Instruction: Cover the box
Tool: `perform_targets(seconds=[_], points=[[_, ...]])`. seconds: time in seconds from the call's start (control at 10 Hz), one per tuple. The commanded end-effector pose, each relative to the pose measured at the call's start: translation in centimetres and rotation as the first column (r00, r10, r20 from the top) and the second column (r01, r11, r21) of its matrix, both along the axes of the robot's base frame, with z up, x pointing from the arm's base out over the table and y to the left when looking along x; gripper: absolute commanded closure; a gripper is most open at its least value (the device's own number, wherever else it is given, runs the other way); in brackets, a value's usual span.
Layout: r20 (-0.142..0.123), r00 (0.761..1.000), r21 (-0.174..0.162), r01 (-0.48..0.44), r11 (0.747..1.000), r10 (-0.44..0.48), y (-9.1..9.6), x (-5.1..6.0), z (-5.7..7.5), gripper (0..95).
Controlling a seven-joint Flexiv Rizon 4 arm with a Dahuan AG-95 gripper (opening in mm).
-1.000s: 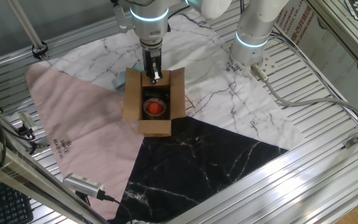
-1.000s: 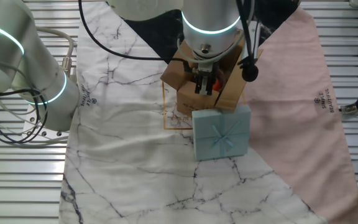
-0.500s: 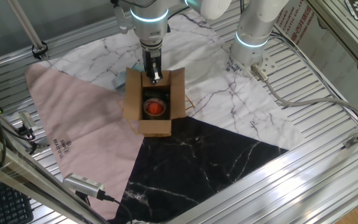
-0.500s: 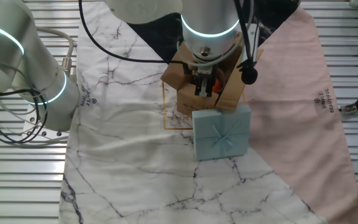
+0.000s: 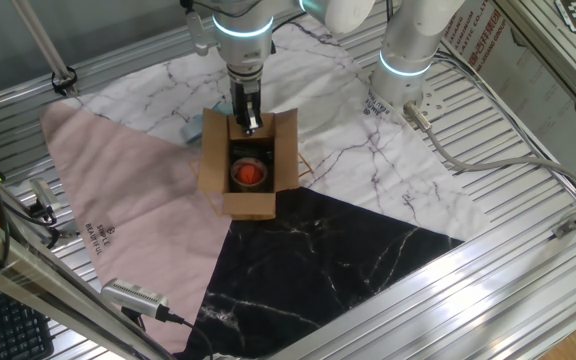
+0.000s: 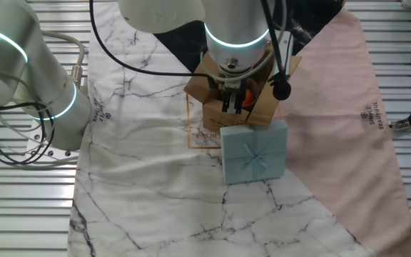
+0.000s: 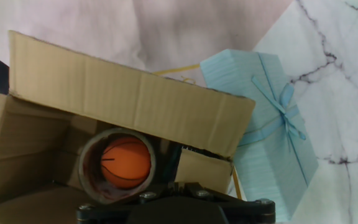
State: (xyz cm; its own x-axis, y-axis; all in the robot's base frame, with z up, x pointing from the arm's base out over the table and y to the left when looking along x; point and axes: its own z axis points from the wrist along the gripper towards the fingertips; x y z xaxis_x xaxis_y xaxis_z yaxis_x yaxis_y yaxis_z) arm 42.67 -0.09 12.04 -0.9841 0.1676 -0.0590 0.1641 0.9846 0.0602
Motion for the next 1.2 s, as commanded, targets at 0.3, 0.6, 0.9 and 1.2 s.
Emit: perform_targets(seconds=[0.3, 0.6, 0.9, 1.2], points=[[0.001, 1.0, -0.003, -0.005, 1.0, 0.005, 0.1, -0.1, 0.3, 95.0], [0.002, 1.0, -0.008, -0.007, 1.0, 0.007, 0.6, -0.1, 1.1, 95.0], [0.003, 1.0, -0.009, -0.006, 1.0, 0.006, 1.4, 0.0, 2.1, 95.0], [-0.001, 1.0, -0.007, -0.002, 1.0, 0.002, 2.2, 0.6, 3.3, 95.0]])
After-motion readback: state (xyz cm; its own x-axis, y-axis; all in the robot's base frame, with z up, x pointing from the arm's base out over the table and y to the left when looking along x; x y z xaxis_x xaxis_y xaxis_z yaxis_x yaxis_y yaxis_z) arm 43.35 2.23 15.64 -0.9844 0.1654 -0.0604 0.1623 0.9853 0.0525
